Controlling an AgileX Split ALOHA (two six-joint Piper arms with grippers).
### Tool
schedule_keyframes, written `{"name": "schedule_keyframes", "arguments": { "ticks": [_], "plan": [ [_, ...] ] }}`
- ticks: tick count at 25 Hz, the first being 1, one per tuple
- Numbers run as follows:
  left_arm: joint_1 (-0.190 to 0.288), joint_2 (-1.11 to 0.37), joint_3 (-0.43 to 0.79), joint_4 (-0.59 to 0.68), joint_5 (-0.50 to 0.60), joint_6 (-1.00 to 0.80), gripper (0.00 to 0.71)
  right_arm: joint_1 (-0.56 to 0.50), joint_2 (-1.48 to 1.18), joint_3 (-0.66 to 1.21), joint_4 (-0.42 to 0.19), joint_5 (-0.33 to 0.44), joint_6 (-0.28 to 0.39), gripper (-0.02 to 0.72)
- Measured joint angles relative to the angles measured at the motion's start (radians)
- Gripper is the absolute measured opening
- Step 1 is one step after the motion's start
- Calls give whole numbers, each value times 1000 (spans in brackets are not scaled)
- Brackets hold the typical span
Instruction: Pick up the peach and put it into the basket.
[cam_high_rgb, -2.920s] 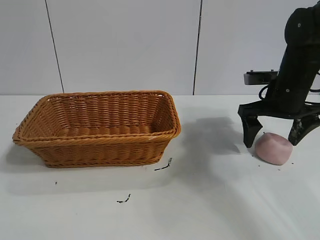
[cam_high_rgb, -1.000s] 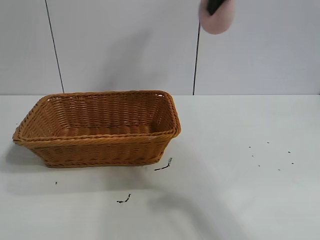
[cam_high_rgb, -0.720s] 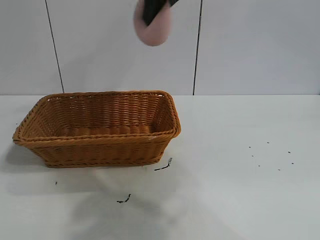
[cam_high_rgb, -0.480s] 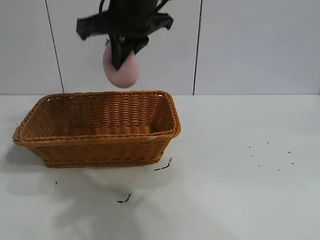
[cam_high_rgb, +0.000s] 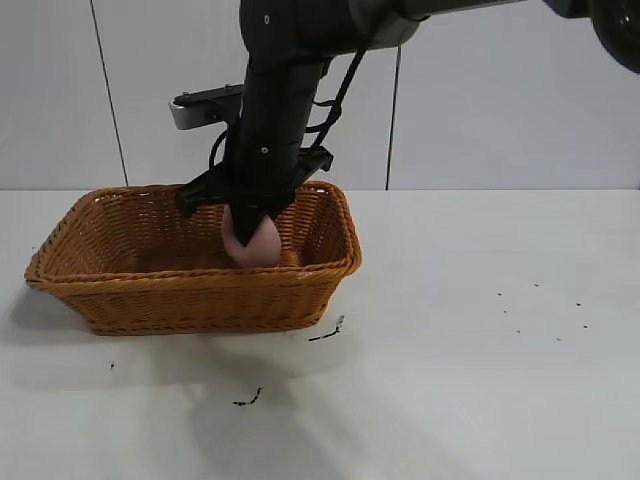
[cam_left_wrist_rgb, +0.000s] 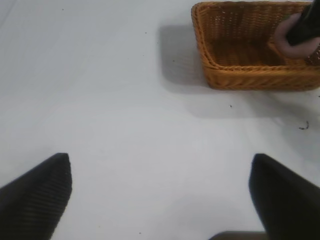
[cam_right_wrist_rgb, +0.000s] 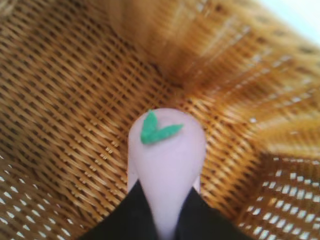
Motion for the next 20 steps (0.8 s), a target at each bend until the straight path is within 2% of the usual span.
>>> {"name": "schedule_keyframes", "arguments": {
  "ticks": [7, 10, 16, 20],
  "plan": [
    [0, 0, 0, 0, 0, 0, 693, -6, -128, 0, 5, 7, -3, 688],
    [0, 0, 0, 0, 0, 0, 693, -39, -188, -2, 11, 5, 0, 688],
    [0, 0, 0, 0, 0, 0, 693, -228, -220, -22, 17, 14, 34, 688],
    [0, 0, 0, 0, 0, 0, 693, -390, -220, -22, 14, 58, 46, 692]
  ]
}}
